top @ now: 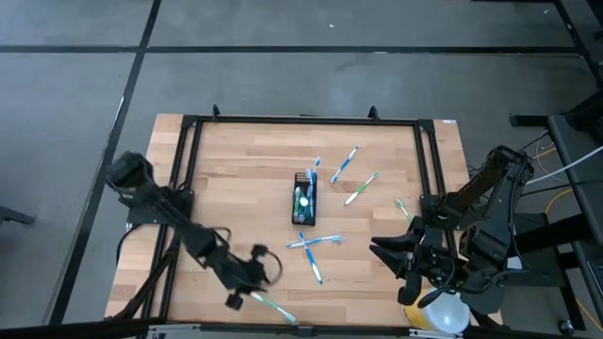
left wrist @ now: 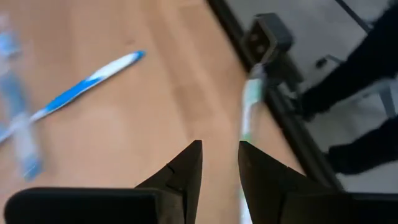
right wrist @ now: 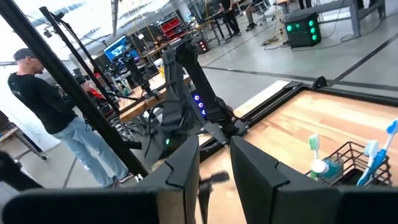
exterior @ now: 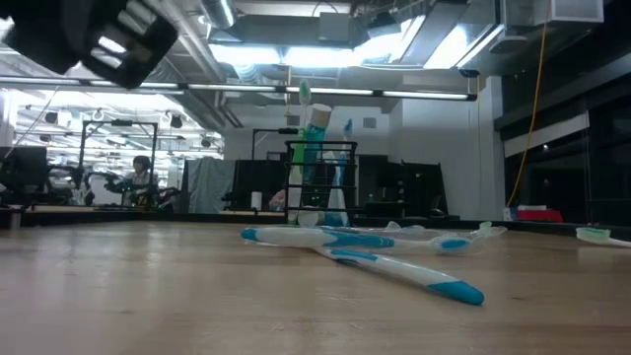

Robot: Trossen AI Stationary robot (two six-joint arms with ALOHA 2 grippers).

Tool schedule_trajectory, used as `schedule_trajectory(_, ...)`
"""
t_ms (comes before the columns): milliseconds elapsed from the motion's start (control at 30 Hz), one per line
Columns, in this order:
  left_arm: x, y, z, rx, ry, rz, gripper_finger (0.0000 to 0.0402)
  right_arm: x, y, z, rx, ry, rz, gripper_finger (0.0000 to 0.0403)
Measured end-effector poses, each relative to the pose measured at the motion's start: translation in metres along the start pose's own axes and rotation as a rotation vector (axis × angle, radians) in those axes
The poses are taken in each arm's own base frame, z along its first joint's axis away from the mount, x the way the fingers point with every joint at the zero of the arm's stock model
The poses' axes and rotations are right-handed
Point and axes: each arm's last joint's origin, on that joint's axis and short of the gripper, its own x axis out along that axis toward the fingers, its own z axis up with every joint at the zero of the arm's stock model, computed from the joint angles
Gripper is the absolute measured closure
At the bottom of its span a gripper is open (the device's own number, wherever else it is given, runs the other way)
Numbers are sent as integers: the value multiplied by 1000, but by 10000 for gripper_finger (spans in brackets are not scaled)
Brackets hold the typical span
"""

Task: Pick & Place toothbrushing station
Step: Put the green toothbrush into the black organizer

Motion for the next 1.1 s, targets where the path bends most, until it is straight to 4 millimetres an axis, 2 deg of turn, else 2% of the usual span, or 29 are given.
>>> schedule_trajectory(100, 19, -10, 13, 61, 17, -24, 304, 0, 0, 0, 17, 4, 3, 307)
schedule_trajectory(233, 34, -20, 35, 156, -19, -42, 305, 0, 0, -1, 19, 19, 17, 307)
schedule_trajectory(333, 44, -22, 39, 201, -12, -61, 308, 0, 1, -1, 17, 26, 22, 307)
schedule_trajectory(433, 52, -21, 39, 191, 9, -97, 313, 0, 1, -2, 11, 46, 39, 307)
schedule_trajectory(800, 78, -16, 17, 212, 115, -171, 336, -10, 4, -4, 15, 81, 85, 307)
schedule_trajectory(1100, 85, 0, 21, 252, 96, -177, 335, -21, 5, -5, 16, 49, 75, 307)
